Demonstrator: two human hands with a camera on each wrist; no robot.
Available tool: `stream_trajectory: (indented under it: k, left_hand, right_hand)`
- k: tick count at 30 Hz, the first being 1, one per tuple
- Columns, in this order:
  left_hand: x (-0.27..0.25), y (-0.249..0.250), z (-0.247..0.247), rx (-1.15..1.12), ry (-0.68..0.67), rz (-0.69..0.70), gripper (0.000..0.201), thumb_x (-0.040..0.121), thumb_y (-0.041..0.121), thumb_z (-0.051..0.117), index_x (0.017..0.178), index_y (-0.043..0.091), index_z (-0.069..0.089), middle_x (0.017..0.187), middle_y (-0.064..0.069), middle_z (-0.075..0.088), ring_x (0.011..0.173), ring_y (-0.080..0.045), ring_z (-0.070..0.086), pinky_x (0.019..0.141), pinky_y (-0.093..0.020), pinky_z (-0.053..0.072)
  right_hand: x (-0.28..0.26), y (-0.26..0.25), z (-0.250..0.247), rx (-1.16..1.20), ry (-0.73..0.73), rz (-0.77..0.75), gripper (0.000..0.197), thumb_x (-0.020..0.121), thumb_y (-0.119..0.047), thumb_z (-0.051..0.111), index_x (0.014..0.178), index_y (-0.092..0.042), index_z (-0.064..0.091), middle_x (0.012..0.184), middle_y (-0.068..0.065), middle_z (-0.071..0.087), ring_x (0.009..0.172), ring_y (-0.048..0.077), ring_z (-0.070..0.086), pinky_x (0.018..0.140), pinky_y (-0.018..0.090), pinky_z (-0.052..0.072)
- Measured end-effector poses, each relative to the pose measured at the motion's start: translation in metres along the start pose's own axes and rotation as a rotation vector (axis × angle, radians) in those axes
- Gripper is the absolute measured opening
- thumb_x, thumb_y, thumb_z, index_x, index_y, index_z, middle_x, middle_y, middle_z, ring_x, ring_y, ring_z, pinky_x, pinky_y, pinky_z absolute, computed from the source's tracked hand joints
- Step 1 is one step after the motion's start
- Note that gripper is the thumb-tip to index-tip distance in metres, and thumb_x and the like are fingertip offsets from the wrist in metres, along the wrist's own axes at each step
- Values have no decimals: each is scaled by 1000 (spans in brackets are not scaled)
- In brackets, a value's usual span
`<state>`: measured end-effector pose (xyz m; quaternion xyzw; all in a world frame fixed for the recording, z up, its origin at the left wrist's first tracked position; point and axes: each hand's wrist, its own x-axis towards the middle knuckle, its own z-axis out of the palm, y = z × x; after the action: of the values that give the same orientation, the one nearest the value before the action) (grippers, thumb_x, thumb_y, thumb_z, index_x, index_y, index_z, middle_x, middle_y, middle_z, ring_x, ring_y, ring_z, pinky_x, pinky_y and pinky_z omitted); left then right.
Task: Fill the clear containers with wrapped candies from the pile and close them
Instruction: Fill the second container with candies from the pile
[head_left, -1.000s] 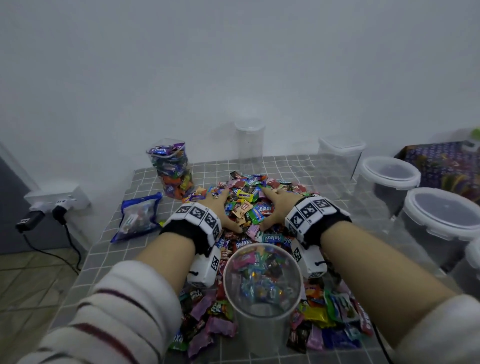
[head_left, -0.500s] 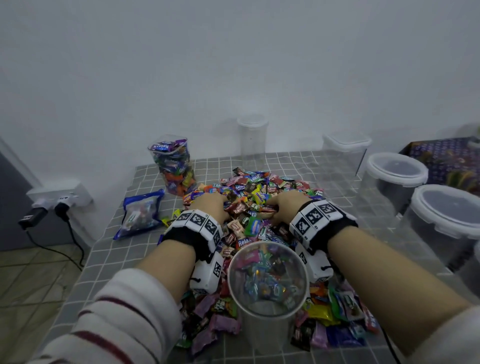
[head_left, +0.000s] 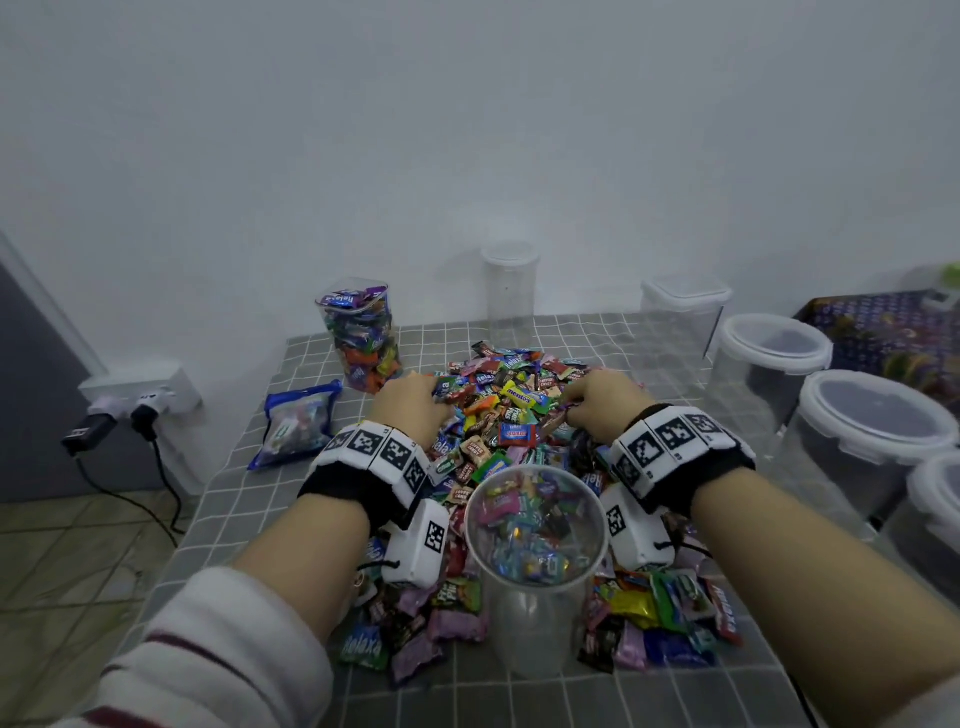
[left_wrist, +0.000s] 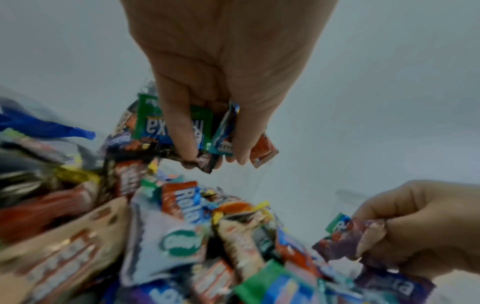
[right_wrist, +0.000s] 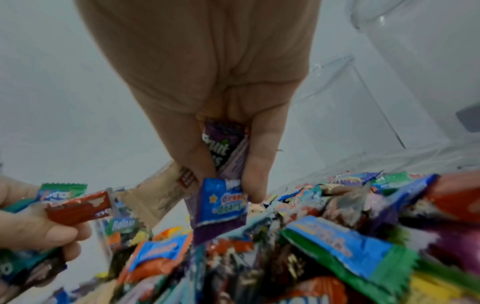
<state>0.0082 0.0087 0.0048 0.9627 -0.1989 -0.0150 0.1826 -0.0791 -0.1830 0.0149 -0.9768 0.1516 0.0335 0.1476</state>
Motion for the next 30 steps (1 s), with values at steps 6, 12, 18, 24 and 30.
stream_trajectory:
  k: [6, 12, 18, 24, 30]
  left_hand:
    - [-20, 12, -17, -211, -49, 29, 14, 92, 24, 58, 86, 11, 58, 90, -12, 63, 94, -31, 61, 79, -34, 50]
    - [-38, 18, -31, -391, -38, 71, 16, 89, 23, 64, 92, 7, 66, 96, -17, 68, 91, -32, 65, 81, -45, 55]
    - [-60, 29, -45, -441, -38, 97, 13, 89, 20, 63, 85, 8, 61, 89, -14, 68, 79, -30, 67, 72, -42, 57]
    - [-72, 32, -51, -448, -30, 121, 14, 89, 19, 64, 77, 13, 60, 76, -7, 64, 63, -21, 62, 58, -31, 52]
    - [-80, 30, -49, -492, -21, 121, 6, 87, 18, 66, 83, 14, 65, 86, -13, 70, 80, -32, 68, 74, -47, 57]
  right_hand:
    - [-25, -2, -18, 195, 94, -23, 26, 87, -13, 58, 111, -8, 67, 105, 14, 66, 93, 27, 59, 74, 28, 45]
    - [-59, -9, -38, 261, 170, -107, 24, 86, -10, 57, 107, -10, 68, 83, 7, 60, 71, 17, 51, 53, 18, 37]
    - [-92, -18, -55, 341, 240, -233, 22, 83, -6, 56, 99, -14, 70, 73, 0, 67, 56, -1, 52, 52, 12, 36]
    - [-124, -36, -60, 267, 245, -345, 24, 82, -10, 58, 101, -17, 71, 67, -10, 60, 61, 2, 52, 59, 16, 38]
    - [-140, -50, -34, 40, 199, -516, 24, 83, -14, 56, 102, -12, 69, 98, 6, 67, 92, 22, 57, 82, 36, 42]
